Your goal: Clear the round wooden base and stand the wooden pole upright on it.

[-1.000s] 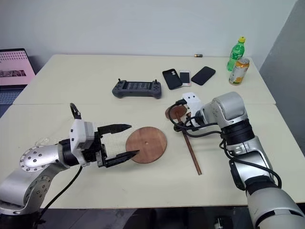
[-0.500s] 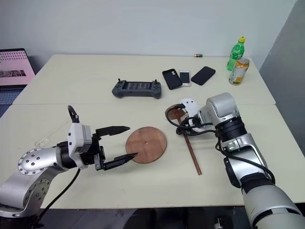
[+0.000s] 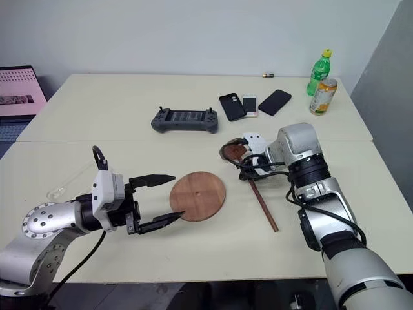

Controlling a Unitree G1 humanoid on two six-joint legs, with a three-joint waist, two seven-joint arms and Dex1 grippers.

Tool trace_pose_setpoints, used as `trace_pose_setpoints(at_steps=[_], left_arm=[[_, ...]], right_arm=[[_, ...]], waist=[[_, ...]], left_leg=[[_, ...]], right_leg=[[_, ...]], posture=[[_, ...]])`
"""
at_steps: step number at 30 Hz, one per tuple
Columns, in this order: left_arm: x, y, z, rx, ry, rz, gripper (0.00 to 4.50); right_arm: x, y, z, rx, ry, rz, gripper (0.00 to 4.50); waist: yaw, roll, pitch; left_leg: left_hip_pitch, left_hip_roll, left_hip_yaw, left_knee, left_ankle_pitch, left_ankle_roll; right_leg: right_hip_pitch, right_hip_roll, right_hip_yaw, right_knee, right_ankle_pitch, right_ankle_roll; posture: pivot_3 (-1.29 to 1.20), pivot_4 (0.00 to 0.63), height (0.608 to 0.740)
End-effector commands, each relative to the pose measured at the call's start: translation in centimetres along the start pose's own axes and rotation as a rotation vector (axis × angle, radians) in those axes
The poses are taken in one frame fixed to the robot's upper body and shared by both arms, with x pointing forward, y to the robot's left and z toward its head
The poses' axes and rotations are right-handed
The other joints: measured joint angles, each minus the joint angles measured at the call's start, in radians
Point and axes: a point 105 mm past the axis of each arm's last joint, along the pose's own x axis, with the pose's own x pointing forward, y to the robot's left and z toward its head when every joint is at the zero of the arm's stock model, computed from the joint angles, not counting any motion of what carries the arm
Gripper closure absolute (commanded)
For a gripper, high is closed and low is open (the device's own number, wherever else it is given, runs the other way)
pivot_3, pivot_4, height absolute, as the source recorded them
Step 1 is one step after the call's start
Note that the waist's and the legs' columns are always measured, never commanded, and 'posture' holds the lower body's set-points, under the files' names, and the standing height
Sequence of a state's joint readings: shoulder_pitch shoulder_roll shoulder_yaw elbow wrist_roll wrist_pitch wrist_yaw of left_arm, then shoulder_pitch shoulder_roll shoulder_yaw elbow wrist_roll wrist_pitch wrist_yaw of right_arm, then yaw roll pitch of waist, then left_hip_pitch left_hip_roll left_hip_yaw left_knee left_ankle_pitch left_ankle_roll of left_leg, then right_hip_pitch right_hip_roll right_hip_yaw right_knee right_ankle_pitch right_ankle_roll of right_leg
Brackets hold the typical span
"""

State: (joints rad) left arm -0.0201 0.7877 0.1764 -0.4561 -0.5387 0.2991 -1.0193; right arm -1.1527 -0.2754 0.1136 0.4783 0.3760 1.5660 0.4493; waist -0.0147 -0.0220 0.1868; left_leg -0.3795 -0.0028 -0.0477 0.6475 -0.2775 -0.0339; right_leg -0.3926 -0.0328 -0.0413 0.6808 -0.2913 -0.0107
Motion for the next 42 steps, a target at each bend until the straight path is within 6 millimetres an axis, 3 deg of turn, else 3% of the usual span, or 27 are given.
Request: trace_pose_setpoints(at_steps=[1,4,5,9,12,17,21,29,37,42], left_arm=[[-0.9,0.7,0.9,0.035,0.001,0.019,0.0],[-2.2,1.2,1.0,0.016,0.03,0.055,0.0],[-2.9,1.3,0.7,0.006,0.05,0.067,0.0],[-4.8,1.6,-0.1,-0.014,0.12,0.105,0.0],[-5.7,1.7,-0.3,-0.017,0.149,0.131,0.0],[-7.0,1.5,-1.2,-0.026,0.205,0.158,0.0],[-7.7,1.5,-1.6,-0.036,0.225,0.165,0.0],[-7.0,0.6,-1.9,-0.042,0.231,0.144,0.0],[-6.4,0.5,-1.5,-0.011,0.235,0.115,0.0],[-6.2,0.5,-1.6,0.002,0.243,0.093,0.0]], right_arm=[[-2.5,2.0,2.3,-0.04,-0.112,0.069,4.23],[-6.5,5.8,5.4,-0.239,-0.411,0.237,4.23],[-7.7,6.9,5.6,-0.311,-0.484,0.276,4.23],[-10.1,10.9,4.8,-0.517,-0.785,0.485,4.23],[-10.8,12.7,4.0,-0.65,-1.016,0.528,4.23],[-10.6,14.5,3.2,-0.728,-1.229,0.575,4.23],[-9.1,15.5,2.7,-0.782,-1.312,0.594,4.23],[-5.4,16.5,2.0,-0.825,-1.311,0.632,4.23],[-3.3,16.2,0.9,-0.825,-1.223,0.648,4.23],[-2.9,16.1,0.6,-0.829,-1.214,0.646,4.23]], waist=[[0.0,0.0,0.0],[-0.003,0.0,0.0],[-0.004,0.0,0.0],[-0.012,-0.002,-0.001],[-0.013,-0.004,-0.003],[-0.015,-0.003,-0.002],[-0.015,-0.003,-0.002],[-0.014,-0.005,-0.003],[-0.014,-0.005,-0.003],[-0.014,-0.005,-0.003]], left_leg=[[0.0,0.0,0.0,0.0,0.0,0.0],[-0.001,0.0,0.0,0.0,0.0,0.0],[-0.004,0.0,0.0,0.0,0.0,0.0],[-0.007,0.001,0.0,-0.001,0.0,0.0],[-0.007,0.001,0.0,-0.001,0.0,0.0],[-0.007,0.002,0.002,0.0,0.0,0.0],[-0.005,0.004,0.002,-0.001,0.0,0.0],[-0.005,0.006,0.003,-0.001,0.0,0.0],[-0.005,0.006,0.003,-0.001,0.0,0.0],[-0.005,0.007,0.004,-0.001,0.0,0.0]], right_leg=[[-0.001,0.0,0.0,0.0,0.0,0.0],[-0.001,0.0,0.0,0.0,0.0,0.0],[-0.004,0.0,0.0,0.0,0.0,0.0],[-0.009,0.001,0.001,0.0,0.0,0.0],[-0.009,0.001,0.001,0.0,0.0,0.0],[-0.011,0.002,0.003,0.002,0.003,-0.001],[-0.01,0.004,0.003,0.002,0.003,-0.001],[-0.01,0.005,0.003,0.002,0.004,-0.002],[-0.01,0.005,0.003,0.002,0.004,-0.002],[-0.01,0.006,0.003,0.002,0.004,-0.003]], posture=[[0.0,0.15,0.74],[0.0,0.15,0.74],[0.0,0.15,0.74],[0.0,0.15,0.74],[0.0,0.15,0.74],[0.0,0.15,0.74],[0.0,0.15,0.74],[0.0,0.15,0.74],[0.0,0.15,0.74],[0.0,0.15,0.74]])
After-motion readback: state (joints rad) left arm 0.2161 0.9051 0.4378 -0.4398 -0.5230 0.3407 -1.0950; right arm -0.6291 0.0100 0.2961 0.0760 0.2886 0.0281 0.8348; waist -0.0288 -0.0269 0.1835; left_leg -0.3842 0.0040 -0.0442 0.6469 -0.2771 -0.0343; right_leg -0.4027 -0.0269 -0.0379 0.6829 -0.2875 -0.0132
